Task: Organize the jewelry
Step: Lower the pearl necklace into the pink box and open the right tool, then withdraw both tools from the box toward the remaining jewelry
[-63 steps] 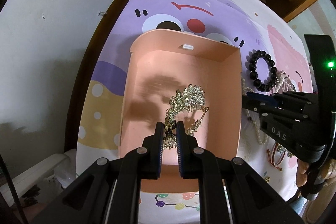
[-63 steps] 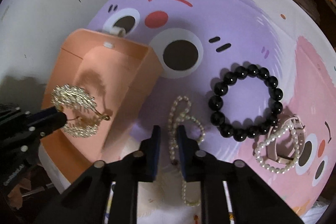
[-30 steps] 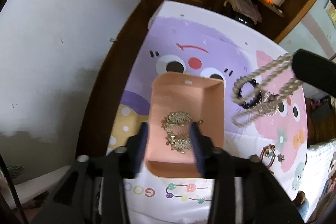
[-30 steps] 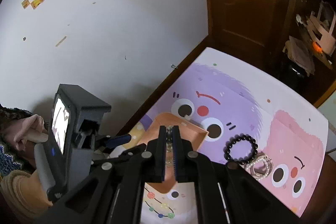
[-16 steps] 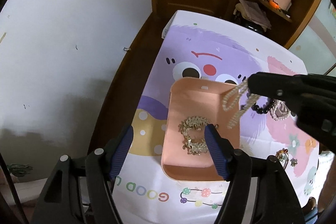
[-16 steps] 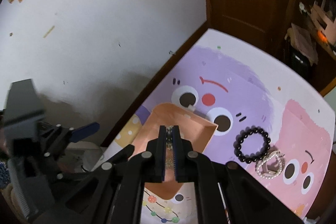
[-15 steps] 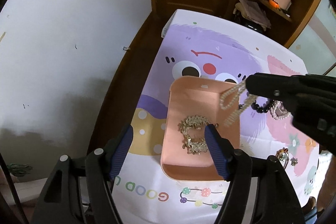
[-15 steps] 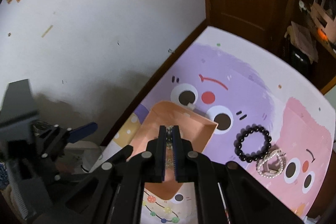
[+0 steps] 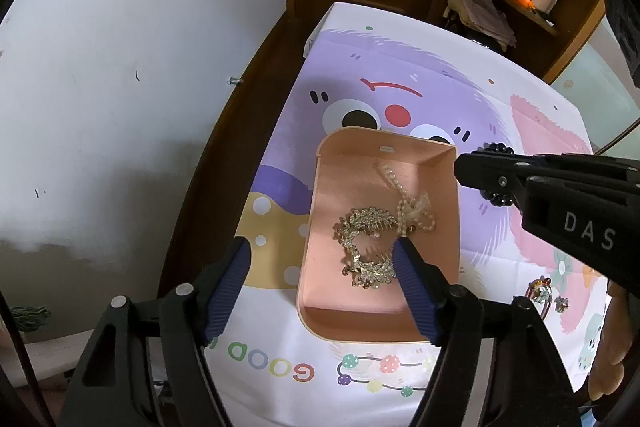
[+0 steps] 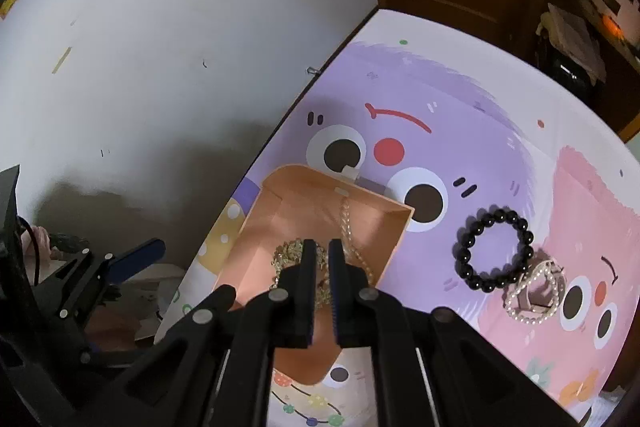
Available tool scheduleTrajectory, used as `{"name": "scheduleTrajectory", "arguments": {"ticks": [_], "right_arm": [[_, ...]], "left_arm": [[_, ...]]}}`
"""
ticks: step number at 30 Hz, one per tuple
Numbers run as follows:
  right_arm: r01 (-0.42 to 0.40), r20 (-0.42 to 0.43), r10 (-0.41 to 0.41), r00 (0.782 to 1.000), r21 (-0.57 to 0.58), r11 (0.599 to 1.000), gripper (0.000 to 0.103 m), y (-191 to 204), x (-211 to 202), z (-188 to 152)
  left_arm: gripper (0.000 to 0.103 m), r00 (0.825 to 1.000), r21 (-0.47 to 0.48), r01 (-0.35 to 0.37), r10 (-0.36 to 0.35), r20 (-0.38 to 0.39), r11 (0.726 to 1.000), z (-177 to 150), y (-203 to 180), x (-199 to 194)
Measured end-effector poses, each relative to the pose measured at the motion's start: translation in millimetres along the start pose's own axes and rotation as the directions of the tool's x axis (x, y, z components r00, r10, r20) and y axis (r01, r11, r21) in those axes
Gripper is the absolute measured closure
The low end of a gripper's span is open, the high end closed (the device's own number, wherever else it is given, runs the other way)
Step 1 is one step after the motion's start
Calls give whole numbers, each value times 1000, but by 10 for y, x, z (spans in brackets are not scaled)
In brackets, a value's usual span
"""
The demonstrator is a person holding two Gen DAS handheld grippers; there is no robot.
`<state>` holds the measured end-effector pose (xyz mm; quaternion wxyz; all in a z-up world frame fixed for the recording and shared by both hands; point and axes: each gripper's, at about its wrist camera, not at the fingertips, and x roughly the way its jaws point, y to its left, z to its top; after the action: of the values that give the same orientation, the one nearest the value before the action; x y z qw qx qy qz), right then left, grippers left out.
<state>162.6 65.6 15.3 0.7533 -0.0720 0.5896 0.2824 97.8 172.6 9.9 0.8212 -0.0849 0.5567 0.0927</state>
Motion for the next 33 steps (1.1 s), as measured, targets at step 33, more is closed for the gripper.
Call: {"name": "scheduleTrajectory", "arguments": {"ticks": [33], "right_arm": [[37, 61, -45, 997, 125, 992, 78, -550, -755, -708]], "left_arm": [[28, 999, 145, 18, -25, 47, 989, -150, -626, -469]]}}
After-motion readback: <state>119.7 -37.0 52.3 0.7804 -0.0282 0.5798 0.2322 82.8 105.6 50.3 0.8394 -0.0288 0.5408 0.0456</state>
